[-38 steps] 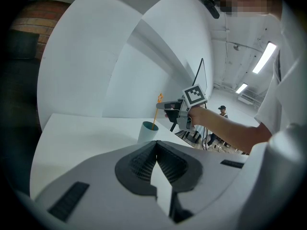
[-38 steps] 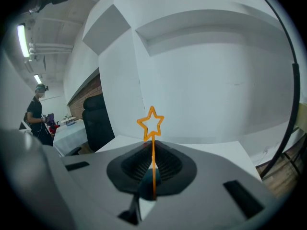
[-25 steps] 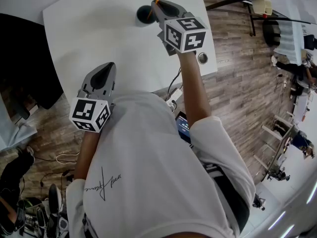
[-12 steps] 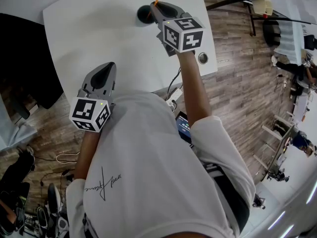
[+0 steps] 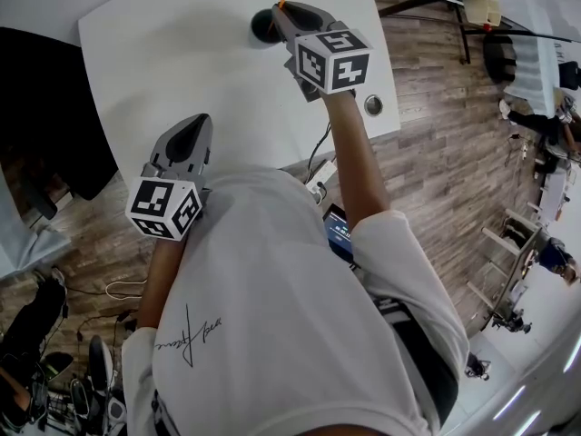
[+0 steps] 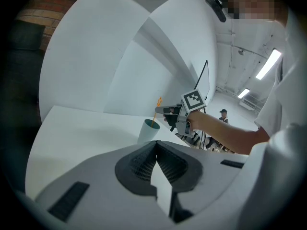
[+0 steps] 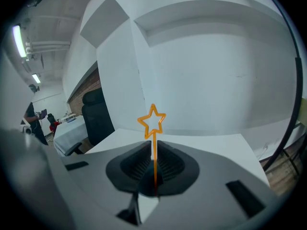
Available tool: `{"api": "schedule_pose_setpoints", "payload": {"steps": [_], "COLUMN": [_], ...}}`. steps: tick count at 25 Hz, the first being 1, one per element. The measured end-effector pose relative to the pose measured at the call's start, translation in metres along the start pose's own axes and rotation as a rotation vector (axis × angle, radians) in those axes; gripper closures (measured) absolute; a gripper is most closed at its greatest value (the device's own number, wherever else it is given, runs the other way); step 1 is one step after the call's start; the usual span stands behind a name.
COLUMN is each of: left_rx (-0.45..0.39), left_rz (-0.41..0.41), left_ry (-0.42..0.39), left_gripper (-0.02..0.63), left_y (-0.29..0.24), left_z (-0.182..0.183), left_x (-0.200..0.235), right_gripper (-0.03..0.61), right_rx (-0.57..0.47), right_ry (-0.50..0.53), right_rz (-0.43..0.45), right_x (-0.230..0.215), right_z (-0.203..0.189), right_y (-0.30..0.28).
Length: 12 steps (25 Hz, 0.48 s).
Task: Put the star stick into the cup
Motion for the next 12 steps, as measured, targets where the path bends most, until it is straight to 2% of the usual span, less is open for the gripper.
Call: {"api": "schedule_pose_setpoints", "payload": {"steps": [3,12], "left_rx": [0.002,0.002], "left_rz": [-0.003,-0.009], "left_ry": [0.002,0.001], "left_gripper": [0.604,0.604], "left_y": [-0.0010,-0.0026], "left_z": [-0.0011,0.0009], "left_x": [-0.0004,-0.0003], "right_gripper": [0.480,0.477], "right_rx": [0.009,0.014], "right_ry": [-0.012,-0.025], "right_rz": [-0.007,-0.016], "right_x": [-0.0021,-0.0046], "right_z": [-0.0039,-0.0050], "right_y": [-0.0005,0.0004]}}
Point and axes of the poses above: the fingertips, and each gripper's own axes: y backward along the fingers, x to its left, z out of its top, the point moved 7 cm from there along y, backward along the fingers, and after that the axes turned 4 degrees about -z, right-handed, at the moved point
